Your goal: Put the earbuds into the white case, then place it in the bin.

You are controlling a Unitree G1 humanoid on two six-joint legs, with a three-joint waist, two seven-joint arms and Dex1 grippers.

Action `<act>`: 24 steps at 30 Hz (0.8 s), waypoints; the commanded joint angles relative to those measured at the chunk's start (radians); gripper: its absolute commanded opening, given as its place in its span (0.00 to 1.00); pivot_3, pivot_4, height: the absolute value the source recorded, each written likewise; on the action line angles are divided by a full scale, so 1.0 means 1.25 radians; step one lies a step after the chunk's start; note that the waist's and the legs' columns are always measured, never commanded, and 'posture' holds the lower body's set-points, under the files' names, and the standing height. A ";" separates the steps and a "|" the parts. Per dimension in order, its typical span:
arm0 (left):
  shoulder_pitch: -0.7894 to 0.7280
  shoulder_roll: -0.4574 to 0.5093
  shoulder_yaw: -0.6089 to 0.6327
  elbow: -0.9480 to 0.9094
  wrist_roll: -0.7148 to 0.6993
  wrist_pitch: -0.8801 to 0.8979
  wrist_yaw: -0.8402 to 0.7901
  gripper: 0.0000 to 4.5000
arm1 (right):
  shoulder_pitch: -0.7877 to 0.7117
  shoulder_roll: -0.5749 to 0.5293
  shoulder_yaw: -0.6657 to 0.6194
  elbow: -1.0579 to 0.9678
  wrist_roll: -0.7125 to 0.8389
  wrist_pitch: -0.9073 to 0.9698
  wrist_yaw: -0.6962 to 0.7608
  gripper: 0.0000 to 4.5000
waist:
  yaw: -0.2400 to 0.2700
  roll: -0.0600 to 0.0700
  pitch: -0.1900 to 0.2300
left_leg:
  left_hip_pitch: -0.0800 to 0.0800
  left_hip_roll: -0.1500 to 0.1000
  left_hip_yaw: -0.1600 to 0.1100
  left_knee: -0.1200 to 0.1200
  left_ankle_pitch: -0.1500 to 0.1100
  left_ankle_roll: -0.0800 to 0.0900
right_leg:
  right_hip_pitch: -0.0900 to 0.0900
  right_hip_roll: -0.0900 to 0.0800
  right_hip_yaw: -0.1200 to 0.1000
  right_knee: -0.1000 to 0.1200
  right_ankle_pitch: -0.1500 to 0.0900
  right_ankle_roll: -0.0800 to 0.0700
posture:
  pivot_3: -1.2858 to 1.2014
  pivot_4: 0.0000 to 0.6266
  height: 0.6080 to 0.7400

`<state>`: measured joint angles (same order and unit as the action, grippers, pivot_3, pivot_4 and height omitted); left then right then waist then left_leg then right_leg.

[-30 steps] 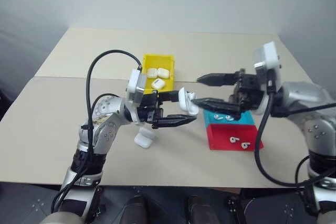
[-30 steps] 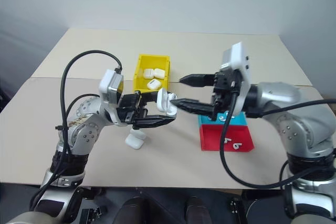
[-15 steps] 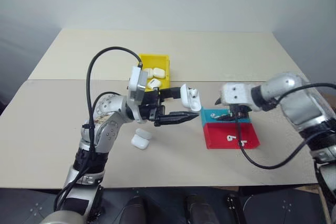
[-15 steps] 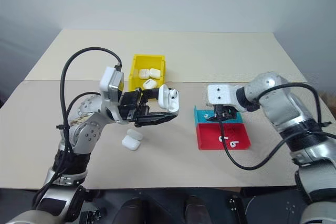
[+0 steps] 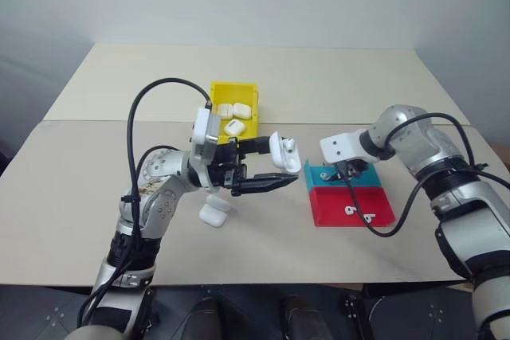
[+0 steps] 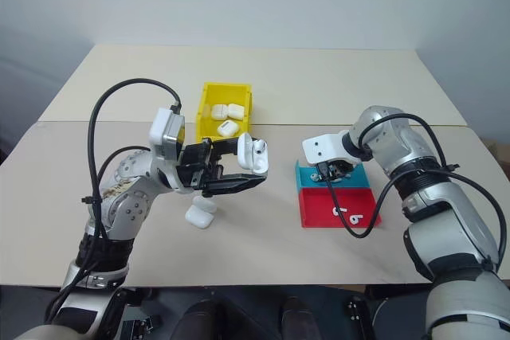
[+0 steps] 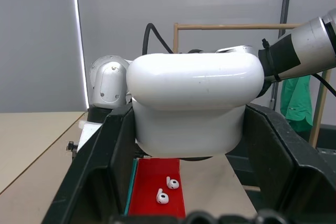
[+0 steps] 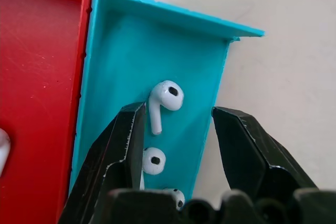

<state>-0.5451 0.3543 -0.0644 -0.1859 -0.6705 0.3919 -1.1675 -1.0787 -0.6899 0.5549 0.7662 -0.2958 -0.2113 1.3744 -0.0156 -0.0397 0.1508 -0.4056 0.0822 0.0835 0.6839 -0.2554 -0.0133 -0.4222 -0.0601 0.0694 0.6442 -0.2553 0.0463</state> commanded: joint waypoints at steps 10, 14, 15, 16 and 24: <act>0.017 0.005 0.009 -0.065 -0.025 0.002 0.027 0.62 | -0.060 0.056 0.001 0.148 -0.069 -0.082 -0.004 0.55 | 0.000 0.000 0.000 | 0.001 0.000 0.000 0.000 0.000 0.000 | 0.001 0.000 0.000 0.001 0.000 0.000 | 0.52 0.24 1.00; 0.026 0.009 0.011 -0.073 -0.024 0.002 0.035 0.62 | -0.055 0.065 -0.003 0.171 -0.076 -0.094 -0.003 0.50 | 0.000 0.000 0.000 | 0.002 0.000 0.000 0.000 0.000 -0.001 | 0.001 0.000 0.000 0.001 0.000 0.000 | 0.52 0.24 1.00; 0.027 0.010 0.011 -0.075 -0.025 0.002 0.037 0.62 | -0.053 0.070 -0.008 0.175 -0.070 -0.089 0.001 0.46 | 0.000 0.000 0.000 | 0.002 0.000 0.000 0.000 0.000 -0.001 | 0.001 0.000 0.000 0.001 0.000 0.000 | 0.52 0.24 1.00; 0.028 0.011 0.011 -0.075 -0.025 0.002 0.038 0.62 | -0.053 0.074 -0.013 0.179 -0.066 -0.086 0.005 0.41 | 0.000 0.000 0.000 | 0.002 0.000 0.000 0.000 0.000 -0.001 | 0.001 0.000 0.000 0.001 0.000 0.000 | 0.52 0.24 1.00; 0.020 0.020 0.009 -0.064 -0.028 -0.001 0.039 0.62 | -0.030 0.077 -0.052 0.151 -0.042 -0.045 0.023 0.15 | -0.002 0.000 0.000 | 0.003 0.000 0.000 0.000 0.001 -0.001 | 0.002 0.000 0.000 0.002 0.000 0.000 | 0.52 0.24 1.00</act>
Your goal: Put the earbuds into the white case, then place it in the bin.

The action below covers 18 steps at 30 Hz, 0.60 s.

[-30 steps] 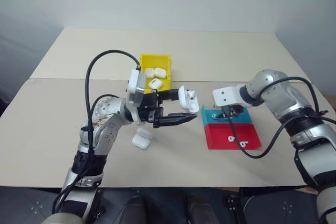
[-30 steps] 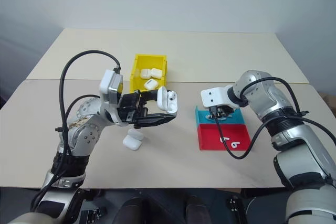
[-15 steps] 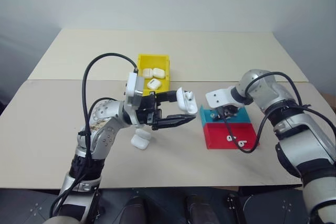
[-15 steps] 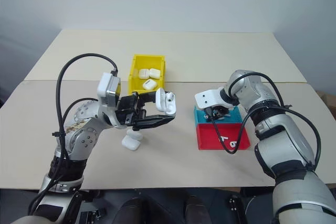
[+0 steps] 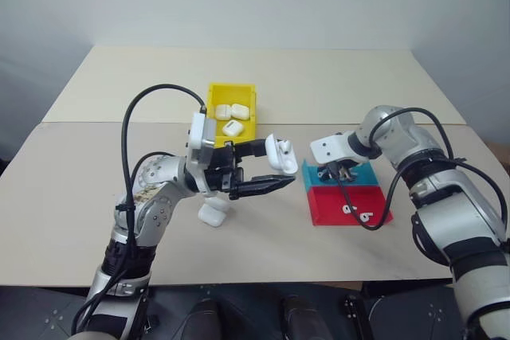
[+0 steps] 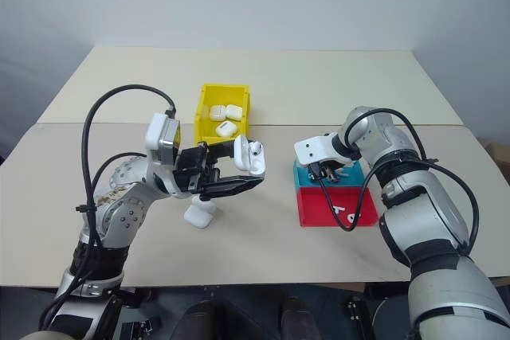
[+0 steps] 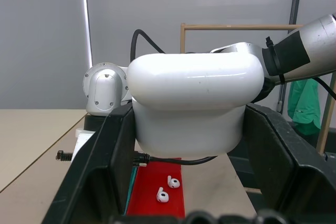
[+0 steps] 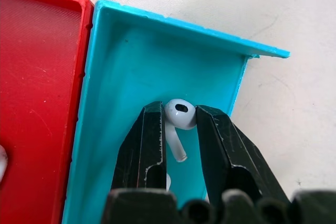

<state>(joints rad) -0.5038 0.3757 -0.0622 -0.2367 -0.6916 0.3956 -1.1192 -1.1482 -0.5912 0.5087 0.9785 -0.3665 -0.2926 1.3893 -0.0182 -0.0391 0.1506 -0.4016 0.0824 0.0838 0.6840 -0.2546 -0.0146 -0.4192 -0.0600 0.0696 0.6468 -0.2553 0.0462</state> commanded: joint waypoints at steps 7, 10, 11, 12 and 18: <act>-0.036 0.002 0.001 0.012 -0.004 -0.014 -0.022 0.62 | 0.130 -0.061 -0.240 -0.330 0.252 0.347 0.064 0.15 | 0.004 0.001 0.001 | -0.003 0.000 0.000 0.000 0.000 0.000 | -0.002 0.000 0.000 0.000 0.000 0.000 | 0.52 0.24 1.00; -0.055 0.001 -0.002 0.033 0.000 -0.020 -0.037 0.62 | 0.241 -0.090 -0.366 -0.577 0.413 0.549 0.052 0.15 | 0.014 0.002 0.001 | -0.004 0.000 -0.001 0.000 0.000 0.000 | -0.002 0.000 -0.001 0.000 0.000 0.000 | 0.52 0.24 1.00; -0.064 -0.001 -0.002 0.043 0.002 -0.022 -0.040 0.62 | 0.288 -0.092 -0.433 -0.671 0.501 0.631 0.037 0.15 | 0.016 0.002 0.001 | -0.004 0.000 -0.001 0.000 0.000 0.000 | -0.002 0.000 -0.001 0.000 0.000 0.000 | 0.52 0.24 1.00; -0.071 -0.002 -0.003 0.053 0.005 -0.025 -0.044 0.62 | 0.323 -0.088 -0.490 -0.744 0.573 0.701 0.016 0.15 | 0.019 0.002 0.001 | -0.004 0.000 -0.001 0.000 0.000 0.001 | -0.002 0.000 -0.001 0.000 0.000 0.000 | 0.52 0.24 1.00; -0.093 -0.008 -0.007 0.082 0.013 -0.032 -0.057 0.62 | 0.424 -0.042 -0.693 -1.003 0.911 0.978 -0.152 0.15 | 0.020 0.002 0.001 | -0.003 0.000 -0.001 0.000 -0.001 0.001 | -0.002 0.000 -0.001 -0.002 0.000 0.000 | 0.52 0.24 1.00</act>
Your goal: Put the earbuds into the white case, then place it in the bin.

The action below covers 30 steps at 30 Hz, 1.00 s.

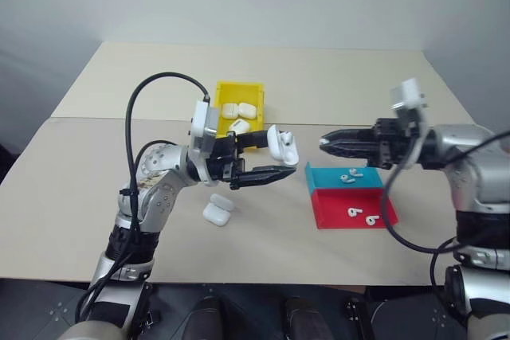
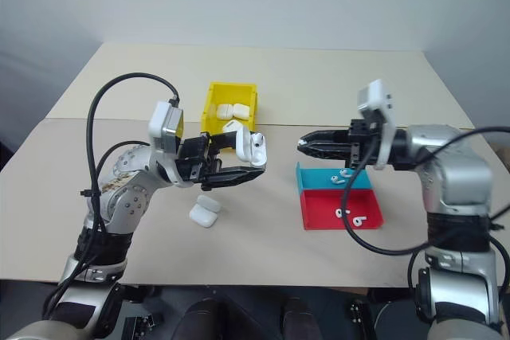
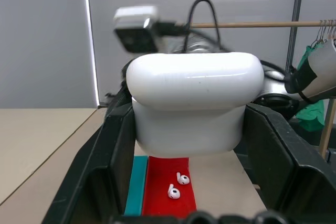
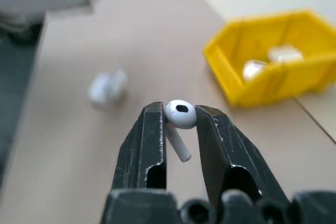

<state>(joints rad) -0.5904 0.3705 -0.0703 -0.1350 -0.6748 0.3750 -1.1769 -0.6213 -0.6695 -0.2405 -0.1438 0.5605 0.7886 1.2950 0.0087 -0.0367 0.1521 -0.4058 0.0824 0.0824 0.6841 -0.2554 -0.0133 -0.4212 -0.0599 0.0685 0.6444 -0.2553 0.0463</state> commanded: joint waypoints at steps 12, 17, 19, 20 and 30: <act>-0.043 -0.024 -0.015 0.022 0.019 -0.020 -0.016 0.62 | 0.009 0.093 -0.073 -0.279 0.563 0.254 -0.406 0.15 | -0.003 0.000 0.000 | 0.000 0.000 -0.001 0.000 0.000 0.000 | 0.000 0.000 0.000 0.001 0.000 0.000 | 0.52 0.24 1.00; -0.039 -0.023 -0.011 0.015 0.017 -0.018 -0.018 0.62 | 0.036 0.079 -0.034 -0.272 0.543 0.223 -0.417 0.15 | -0.003 0.000 0.000 | 0.000 0.000 -0.001 0.000 0.000 0.000 | 0.000 0.000 0.000 0.001 0.000 0.000 | 0.52 0.24 1.00; -0.039 -0.020 -0.009 0.015 0.017 -0.019 -0.019 0.62 | 0.039 0.076 -0.019 -0.264 0.527 0.210 -0.418 0.15 | -0.003 0.000 0.000 | -0.001 0.000 -0.001 0.000 0.000 0.000 | 0.000 0.000 0.000 0.001 0.000 0.000 | 0.52 0.24 1.00; -0.039 -0.019 -0.007 0.016 0.016 -0.019 -0.022 0.62 | 0.039 0.075 -0.015 -0.259 0.524 0.205 -0.418 0.15 | -0.003 0.000 0.000 | -0.001 0.000 -0.001 0.000 0.000 0.000 | 0.000 0.000 0.000 0.001 0.000 0.000 | 0.52 0.24 1.00; -0.045 -0.011 0.004 0.028 0.012 -0.022 -0.042 0.62 | 0.042 0.072 0.008 -0.240 0.510 0.161 -0.425 0.15 | -0.005 0.000 0.000 | -0.001 0.000 -0.001 0.000 0.000 0.000 | 0.000 0.000 0.000 0.001 0.000 0.000 | 0.52 0.24 1.00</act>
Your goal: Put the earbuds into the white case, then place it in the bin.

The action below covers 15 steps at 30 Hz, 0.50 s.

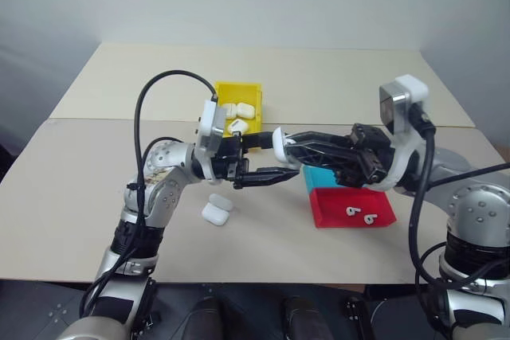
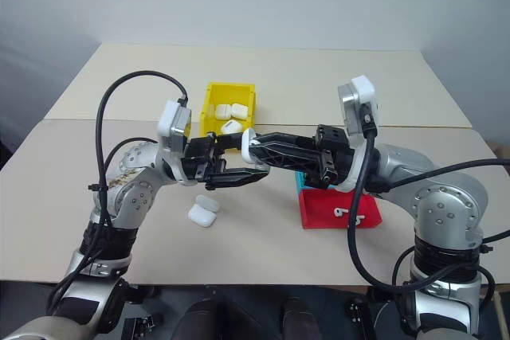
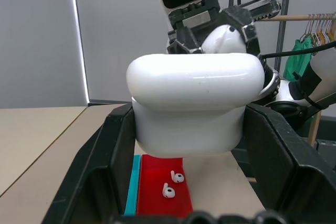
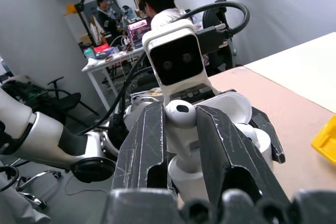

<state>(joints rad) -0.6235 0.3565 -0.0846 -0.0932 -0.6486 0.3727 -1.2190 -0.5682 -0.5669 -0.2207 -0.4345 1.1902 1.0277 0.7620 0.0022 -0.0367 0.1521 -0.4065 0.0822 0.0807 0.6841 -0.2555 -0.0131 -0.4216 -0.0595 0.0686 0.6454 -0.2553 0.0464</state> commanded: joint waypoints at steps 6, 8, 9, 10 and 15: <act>-0.015 -0.004 0.016 -0.009 -0.004 -0.022 -0.005 0.62 | 0.023 -0.036 0.002 -0.021 0.002 -0.038 0.018 0.15 | 0.000 0.000 0.000 | 0.000 0.000 0.000 0.000 0.000 0.000 | 0.000 0.000 0.000 0.000 0.000 0.000 | 0.52 0.24 1.00; -0.013 -0.006 0.015 -0.012 -0.003 -0.022 -0.001 0.62 | 0.034 -0.045 0.006 -0.028 -0.002 -0.044 0.024 0.15 | 0.000 0.000 0.000 | 0.000 0.000 0.000 0.000 0.000 0.000 | 0.000 0.000 0.000 0.000 0.000 0.000 | 0.52 0.24 1.00; -0.013 -0.007 0.014 -0.014 -0.002 -0.022 0.001 0.62 | 0.038 -0.048 0.009 -0.029 -0.006 -0.048 0.026 0.15 | 0.000 0.000 0.000 | 0.000 0.000 0.000 0.000 0.000 0.000 | 0.000 0.000 0.000 0.000 0.000 0.000 | 0.52 0.24 1.00; -0.012 -0.008 0.014 -0.016 -0.002 -0.021 0.003 0.62 | 0.041 -0.050 0.013 -0.030 -0.011 -0.052 0.028 0.15 | 0.000 0.000 0.000 | 0.000 0.000 0.000 0.000 0.000 0.000 | 0.000 0.000 0.000 0.000 0.000 0.000 | 0.52 0.24 1.00; -0.010 -0.011 0.015 -0.020 0.001 -0.019 0.007 0.62 | 0.048 -0.054 0.033 -0.029 -0.032 -0.073 0.034 0.15 | -0.001 0.000 0.000 | 0.000 0.000 0.000 0.000 0.000 0.000 | 0.000 0.000 0.000 0.000 0.000 0.000 | 0.52 0.24 1.00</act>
<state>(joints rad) -0.6226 0.3488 -0.0912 -0.0874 -0.6281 0.3723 -1.2183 -0.5150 -0.6189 -0.1909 -0.4484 1.1597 0.9509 0.7940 0.0005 -0.0367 0.1521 -0.4066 0.0822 0.0806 0.6841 -0.2555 -0.0131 -0.4216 -0.0595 0.0685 0.6452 -0.2553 0.0464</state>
